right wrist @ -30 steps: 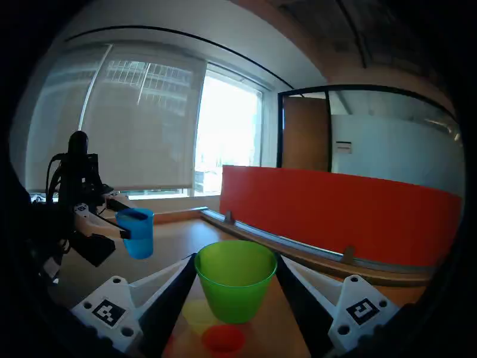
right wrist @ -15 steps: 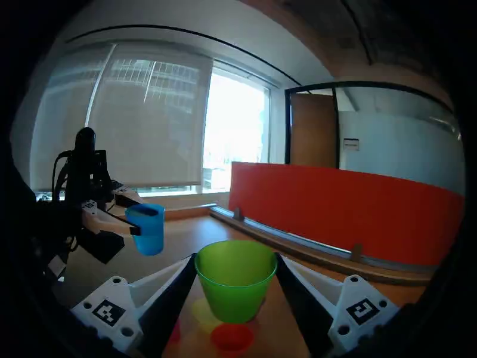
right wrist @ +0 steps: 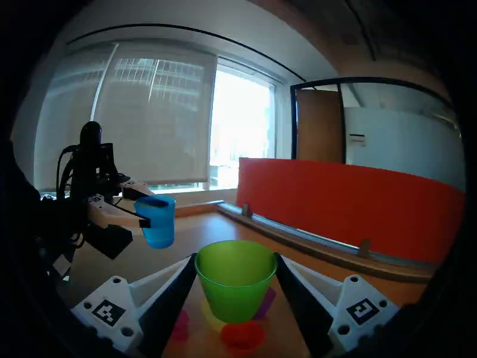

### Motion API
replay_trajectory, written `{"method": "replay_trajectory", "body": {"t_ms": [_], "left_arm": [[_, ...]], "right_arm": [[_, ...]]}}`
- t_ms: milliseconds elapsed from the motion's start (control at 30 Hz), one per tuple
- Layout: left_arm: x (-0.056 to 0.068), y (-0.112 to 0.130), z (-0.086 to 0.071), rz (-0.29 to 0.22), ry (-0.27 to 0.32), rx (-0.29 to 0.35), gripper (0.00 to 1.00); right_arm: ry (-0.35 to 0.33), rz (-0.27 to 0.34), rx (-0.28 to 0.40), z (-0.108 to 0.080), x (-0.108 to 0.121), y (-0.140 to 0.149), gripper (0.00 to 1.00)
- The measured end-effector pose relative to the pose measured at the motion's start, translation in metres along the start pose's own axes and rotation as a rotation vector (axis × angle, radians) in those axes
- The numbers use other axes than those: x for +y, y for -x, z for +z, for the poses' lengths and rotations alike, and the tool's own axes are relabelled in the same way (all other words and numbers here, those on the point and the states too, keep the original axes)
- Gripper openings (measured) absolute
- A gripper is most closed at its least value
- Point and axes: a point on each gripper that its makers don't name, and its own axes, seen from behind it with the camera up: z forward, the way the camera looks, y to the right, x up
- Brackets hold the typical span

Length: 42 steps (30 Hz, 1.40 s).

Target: Pour water

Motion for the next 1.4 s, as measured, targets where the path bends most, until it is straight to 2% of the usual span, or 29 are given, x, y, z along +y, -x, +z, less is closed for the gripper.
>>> {"method": "replay_trajectory", "body": {"t_ms": [867, 1400], "left_arm": [[-0.004, -0.018, -0.003, 0.066, -0.02, 0.024, 0.85], [-0.003, -0.025, -0.004, 0.141, -0.028, 0.022, 0.85]], "right_arm": [[-0.069, 0.009, -0.025, 0.009, -0.03, 0.015, 0.94], [-0.118, 0.014, -0.046, 0.018, -0.051, 0.03, 0.94]]}}
